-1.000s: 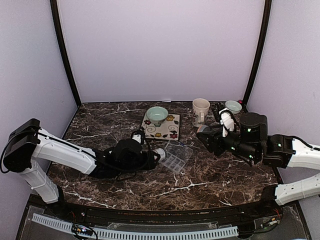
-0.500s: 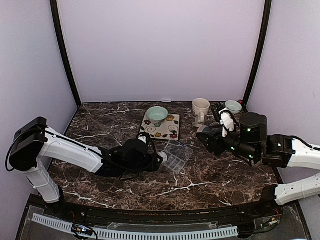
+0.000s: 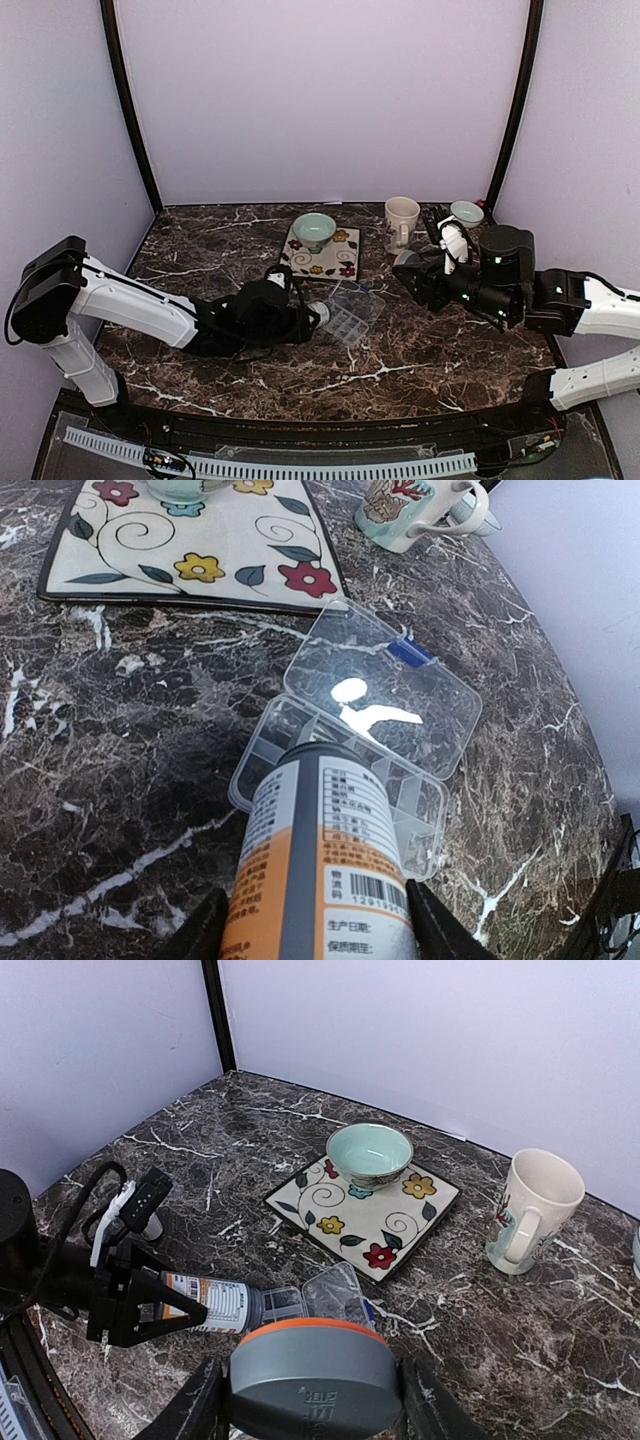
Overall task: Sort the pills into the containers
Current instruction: Pour the pill into the compartment of the pill container, then screw the lid of the pill bottle onto the pill bottle.
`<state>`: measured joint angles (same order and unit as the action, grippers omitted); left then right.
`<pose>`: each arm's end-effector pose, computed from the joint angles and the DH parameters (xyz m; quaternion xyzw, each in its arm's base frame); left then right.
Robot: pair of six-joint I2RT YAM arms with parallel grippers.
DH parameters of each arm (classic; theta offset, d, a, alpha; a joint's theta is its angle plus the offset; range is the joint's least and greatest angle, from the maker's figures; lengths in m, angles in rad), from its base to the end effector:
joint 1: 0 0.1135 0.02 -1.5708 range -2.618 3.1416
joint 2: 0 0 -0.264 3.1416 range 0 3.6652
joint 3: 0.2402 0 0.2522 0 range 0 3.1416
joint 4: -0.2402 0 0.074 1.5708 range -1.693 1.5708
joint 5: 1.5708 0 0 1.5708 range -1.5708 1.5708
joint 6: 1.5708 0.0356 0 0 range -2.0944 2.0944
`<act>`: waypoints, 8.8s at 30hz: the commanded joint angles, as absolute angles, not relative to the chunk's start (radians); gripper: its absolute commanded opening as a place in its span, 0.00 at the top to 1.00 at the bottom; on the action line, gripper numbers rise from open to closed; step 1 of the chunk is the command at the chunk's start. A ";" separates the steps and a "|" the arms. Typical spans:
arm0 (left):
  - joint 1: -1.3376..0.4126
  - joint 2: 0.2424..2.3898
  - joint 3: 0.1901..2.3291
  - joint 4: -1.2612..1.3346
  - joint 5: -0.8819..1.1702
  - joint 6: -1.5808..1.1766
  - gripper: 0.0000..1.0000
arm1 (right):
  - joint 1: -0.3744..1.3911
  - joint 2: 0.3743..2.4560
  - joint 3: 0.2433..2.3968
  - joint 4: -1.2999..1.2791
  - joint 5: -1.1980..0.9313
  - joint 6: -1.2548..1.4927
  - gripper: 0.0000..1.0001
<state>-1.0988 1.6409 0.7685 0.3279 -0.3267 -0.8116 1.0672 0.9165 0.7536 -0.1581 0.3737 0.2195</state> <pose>0.1621 -0.2924 0.1720 0.0440 0.8622 -0.3137 0.3954 0.1139 0.1798 0.3086 -0.2287 0.7711 0.2243 0.5503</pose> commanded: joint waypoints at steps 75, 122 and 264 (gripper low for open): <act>-1.101 1.539 0.684 0.474 -0.342 -0.785 1.00 | 1.062 0.932 0.791 -0.120 0.359 0.225 0.83; -0.909 1.615 0.383 1.550 0.327 -0.945 1.00 | 1.062 0.948 0.908 -0.151 0.116 0.210 0.83; -0.868 1.661 0.919 1.726 1.101 -1.445 1.00 | 1.197 1.275 1.146 -0.197 -0.155 0.276 0.83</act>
